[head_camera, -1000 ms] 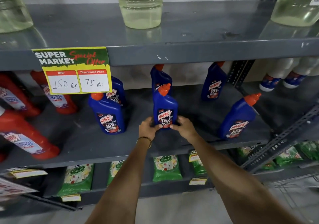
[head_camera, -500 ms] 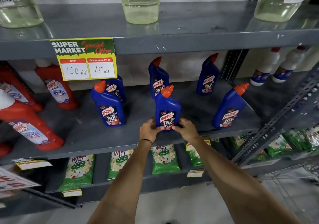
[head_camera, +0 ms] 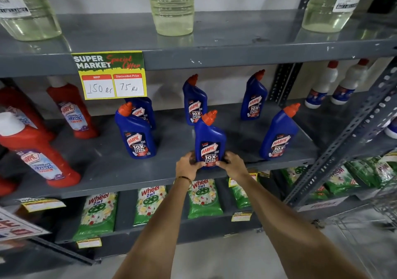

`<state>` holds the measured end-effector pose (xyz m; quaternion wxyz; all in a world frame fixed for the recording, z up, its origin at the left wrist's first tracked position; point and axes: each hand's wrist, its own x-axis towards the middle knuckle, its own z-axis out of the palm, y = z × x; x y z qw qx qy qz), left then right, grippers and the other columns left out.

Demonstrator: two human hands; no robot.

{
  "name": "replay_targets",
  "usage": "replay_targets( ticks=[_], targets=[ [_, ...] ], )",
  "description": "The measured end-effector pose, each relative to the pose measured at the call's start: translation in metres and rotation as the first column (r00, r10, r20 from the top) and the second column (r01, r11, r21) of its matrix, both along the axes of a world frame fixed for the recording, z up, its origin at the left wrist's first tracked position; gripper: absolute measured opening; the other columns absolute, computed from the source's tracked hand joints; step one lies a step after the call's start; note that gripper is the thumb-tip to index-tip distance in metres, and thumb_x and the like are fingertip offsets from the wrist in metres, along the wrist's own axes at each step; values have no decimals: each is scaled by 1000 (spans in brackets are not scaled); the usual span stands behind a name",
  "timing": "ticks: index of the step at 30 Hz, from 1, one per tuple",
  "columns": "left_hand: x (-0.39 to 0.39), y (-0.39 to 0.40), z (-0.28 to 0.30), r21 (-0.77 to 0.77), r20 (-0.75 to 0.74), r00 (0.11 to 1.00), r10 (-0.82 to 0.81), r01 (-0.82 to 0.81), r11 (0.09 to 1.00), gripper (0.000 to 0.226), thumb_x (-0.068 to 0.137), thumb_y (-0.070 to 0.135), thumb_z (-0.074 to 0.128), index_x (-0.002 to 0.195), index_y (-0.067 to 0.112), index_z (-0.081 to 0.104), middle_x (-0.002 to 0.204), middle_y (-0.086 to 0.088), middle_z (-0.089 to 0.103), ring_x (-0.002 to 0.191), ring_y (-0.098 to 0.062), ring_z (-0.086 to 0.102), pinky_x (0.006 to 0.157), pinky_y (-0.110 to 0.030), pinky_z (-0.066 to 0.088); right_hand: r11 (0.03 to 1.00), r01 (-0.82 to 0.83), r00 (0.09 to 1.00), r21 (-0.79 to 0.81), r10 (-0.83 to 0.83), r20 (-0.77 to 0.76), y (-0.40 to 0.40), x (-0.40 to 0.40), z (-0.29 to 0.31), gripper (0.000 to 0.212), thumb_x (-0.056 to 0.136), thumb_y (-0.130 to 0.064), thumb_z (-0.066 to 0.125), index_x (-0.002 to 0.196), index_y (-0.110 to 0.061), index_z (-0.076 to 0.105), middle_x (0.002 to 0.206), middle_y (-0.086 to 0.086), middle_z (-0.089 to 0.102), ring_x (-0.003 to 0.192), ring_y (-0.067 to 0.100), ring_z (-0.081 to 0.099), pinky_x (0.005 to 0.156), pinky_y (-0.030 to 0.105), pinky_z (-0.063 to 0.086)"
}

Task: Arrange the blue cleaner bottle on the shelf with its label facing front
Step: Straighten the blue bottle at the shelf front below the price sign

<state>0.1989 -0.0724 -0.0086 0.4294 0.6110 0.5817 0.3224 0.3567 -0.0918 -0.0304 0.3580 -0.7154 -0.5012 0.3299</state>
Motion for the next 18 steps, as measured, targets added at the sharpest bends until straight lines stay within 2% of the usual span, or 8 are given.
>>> replay_targets(
  ticks=[11,15,18],
  targets=[
    [-1,5,-4,-6,19,1000,3,-3,1000,46,73,10,73,116,6,58,113,-17,68,104,-29,64,96,-45,50,1000,-8,1000,-8,8,19,2,-2,0,28,80,-15,68,104,-2,58,110,15,69,99,24,63,77,27,43],
    [-3,4,-9,-22,43,999,-7,8,1000,50,70,8,75,117,4,57,112,-18,69,103,-29,65,95,-44,51,999,-33,999,4,33,19,-2,-1,1,33,78,-12,70,107,-1,58,111,15,69,96,18,61,76,23,40],
    [-8,4,-12,-54,77,997,10,-5,999,53,69,3,75,118,1,56,115,-20,66,107,-31,63,98,-44,49,999,-13,1000,33,12,19,-7,-3,0,34,76,-11,72,105,0,59,109,16,69,100,25,63,76,23,39]
  ],
)
